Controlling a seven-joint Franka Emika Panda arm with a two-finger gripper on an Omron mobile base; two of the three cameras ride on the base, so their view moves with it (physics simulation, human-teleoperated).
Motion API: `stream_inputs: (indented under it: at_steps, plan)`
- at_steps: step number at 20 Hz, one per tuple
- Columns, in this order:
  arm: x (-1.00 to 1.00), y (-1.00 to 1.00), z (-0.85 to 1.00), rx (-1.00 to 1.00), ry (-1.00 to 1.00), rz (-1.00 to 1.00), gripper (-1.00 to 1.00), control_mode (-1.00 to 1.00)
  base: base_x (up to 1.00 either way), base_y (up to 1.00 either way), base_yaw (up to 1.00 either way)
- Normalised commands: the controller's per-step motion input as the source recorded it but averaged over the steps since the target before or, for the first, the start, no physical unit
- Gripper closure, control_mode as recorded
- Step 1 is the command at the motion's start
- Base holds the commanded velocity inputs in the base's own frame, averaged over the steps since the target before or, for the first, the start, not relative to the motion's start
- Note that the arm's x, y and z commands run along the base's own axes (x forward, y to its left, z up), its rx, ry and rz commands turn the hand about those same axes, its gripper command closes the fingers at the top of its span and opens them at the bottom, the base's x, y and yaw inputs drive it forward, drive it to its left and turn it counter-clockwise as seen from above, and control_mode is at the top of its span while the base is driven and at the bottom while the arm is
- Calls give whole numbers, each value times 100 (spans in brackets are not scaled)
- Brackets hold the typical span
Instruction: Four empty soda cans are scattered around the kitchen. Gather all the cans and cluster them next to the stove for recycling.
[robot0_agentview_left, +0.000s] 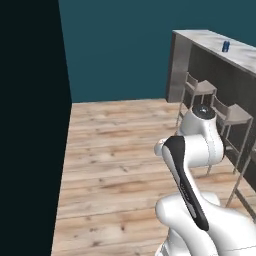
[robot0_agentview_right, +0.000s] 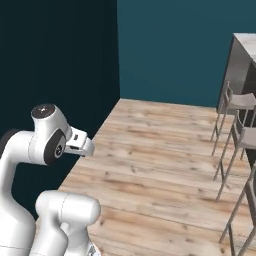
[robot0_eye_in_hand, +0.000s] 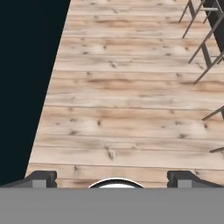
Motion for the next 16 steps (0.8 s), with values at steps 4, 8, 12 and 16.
stream_inputs:
  at_steps: [4, 8, 12, 16]
  plan:
    - [0, 0, 0, 0, 0, 0, -100, 100, 100, 24, -9]
    - [0, 0, 0, 0, 0, 0, -100, 100, 100, 28, -9]
    - [0, 0, 0, 0, 0, 0, -100, 100, 100, 27, -11]
    - [0, 0, 0, 0, 0, 0, -100, 100, 94, 16, -13]
